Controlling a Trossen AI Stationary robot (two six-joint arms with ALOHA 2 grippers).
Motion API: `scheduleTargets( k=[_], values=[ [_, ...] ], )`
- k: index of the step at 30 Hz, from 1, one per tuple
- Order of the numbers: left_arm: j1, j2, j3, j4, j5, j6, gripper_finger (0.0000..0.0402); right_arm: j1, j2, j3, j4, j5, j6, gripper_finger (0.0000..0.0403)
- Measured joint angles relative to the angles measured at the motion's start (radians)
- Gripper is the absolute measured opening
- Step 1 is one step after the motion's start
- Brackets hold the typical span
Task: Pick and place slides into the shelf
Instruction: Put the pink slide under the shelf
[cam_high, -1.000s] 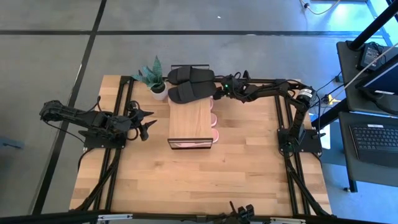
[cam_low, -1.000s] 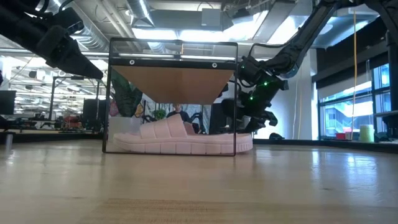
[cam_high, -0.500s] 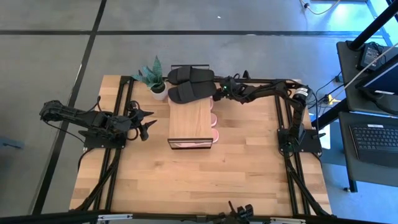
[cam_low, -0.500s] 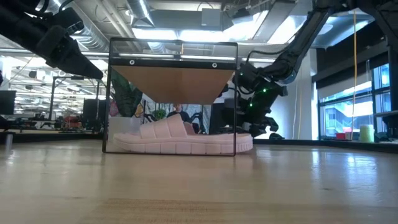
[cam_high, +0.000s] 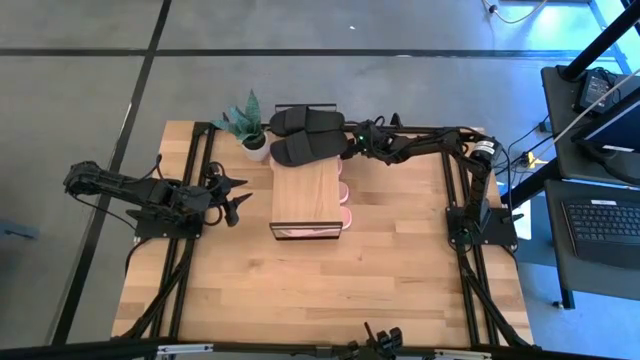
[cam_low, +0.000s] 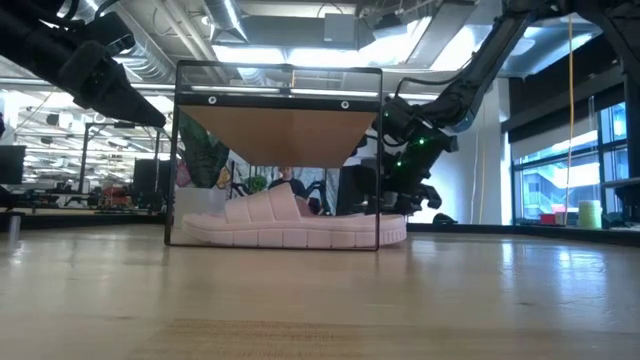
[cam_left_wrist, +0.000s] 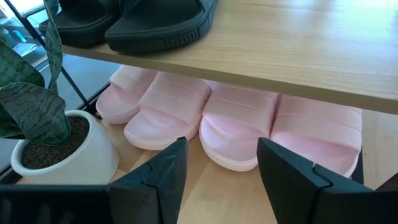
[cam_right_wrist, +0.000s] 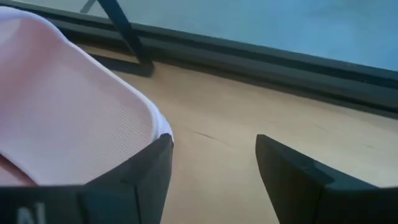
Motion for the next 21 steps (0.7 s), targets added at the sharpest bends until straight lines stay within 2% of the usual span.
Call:
scheduleTargets(
  k=[21],
  values=[
    [0.0, 0.0, 0.0, 0.0, 0.0, 0.0, 0.0185, 0.006, 0.027, 0.023, 0.046, -0.022, 0.003, 0.0229]
  ],
)
